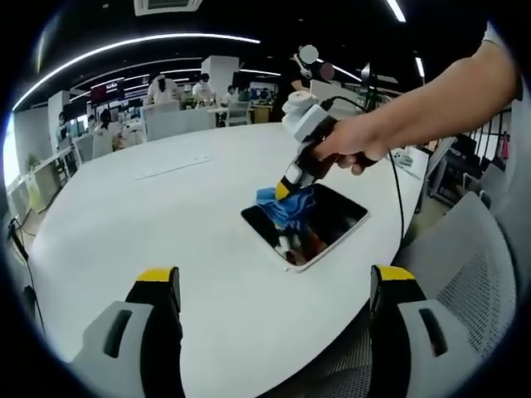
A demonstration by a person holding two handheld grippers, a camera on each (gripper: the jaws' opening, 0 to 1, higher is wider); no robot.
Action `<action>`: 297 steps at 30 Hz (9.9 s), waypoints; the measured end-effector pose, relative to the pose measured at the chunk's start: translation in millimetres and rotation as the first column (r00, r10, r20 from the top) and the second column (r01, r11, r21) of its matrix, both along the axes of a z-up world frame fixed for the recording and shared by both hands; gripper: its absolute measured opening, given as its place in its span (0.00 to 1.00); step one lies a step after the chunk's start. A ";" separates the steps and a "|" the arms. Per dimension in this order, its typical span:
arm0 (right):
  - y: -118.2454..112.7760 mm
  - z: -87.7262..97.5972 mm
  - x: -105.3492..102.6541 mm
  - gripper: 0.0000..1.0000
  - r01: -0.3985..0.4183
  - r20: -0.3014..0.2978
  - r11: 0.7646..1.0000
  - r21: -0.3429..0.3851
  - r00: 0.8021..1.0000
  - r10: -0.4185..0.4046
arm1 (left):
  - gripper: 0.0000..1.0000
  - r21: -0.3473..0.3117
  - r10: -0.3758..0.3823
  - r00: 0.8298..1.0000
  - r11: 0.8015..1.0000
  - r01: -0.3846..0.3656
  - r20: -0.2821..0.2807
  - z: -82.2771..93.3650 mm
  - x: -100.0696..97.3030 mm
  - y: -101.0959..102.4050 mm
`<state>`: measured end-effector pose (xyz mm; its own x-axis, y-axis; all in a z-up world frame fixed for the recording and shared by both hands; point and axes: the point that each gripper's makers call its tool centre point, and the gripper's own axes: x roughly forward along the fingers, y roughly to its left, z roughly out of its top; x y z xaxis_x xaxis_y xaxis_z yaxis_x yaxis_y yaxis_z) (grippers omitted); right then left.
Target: Wipe the mirror surface with the cleaning cloth until all visible marks leave the cleaned area.
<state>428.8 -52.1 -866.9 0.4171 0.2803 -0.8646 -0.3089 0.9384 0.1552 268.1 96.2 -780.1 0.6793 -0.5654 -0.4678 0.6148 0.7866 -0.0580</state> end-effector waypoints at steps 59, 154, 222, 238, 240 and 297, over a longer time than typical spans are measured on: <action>16.6 -3.2 -107.5 0.00 0.029 -0.059 0.994 0.103 0.998 -0.023 | 0.94 -0.124 -0.009 0.999 0.992 0.014 0.035 48.3 -22.6 -14.6; -28.4 0.6 -110.6 0.00 0.036 -0.082 0.994 0.103 0.996 -0.027 | 0.99 -0.182 -0.030 0.999 0.983 0.024 -0.030 38.0 -19.8 -30.7; -34.3 0.8 -1.2 0.00 0.009 -0.026 0.997 0.072 1.000 -0.007 | 0.97 -0.124 0.035 0.999 0.992 -0.037 -0.016 23.0 -7.0 -19.0; -56.4 1.5 -1.6 0.00 0.027 -0.023 0.998 0.062 0.999 -0.026 | 0.99 -0.133 0.029 0.999 0.991 -0.032 -0.019 22.6 -7.3 -19.9; -60.4 1.3 -1.2 0.00 0.031 -0.022 0.998 0.060 0.999 -0.029 | 0.99 -0.133 0.029 0.999 0.991 -0.031 -0.018 23.6 -7.7 -20.7; -85.0 0.6 -39.2 0.00 0.088 -0.017 0.996 0.022 0.996 -0.087 | 0.99 -0.107 0.069 0.997 0.992 -0.066 0.024 25.3 -5.6 -15.2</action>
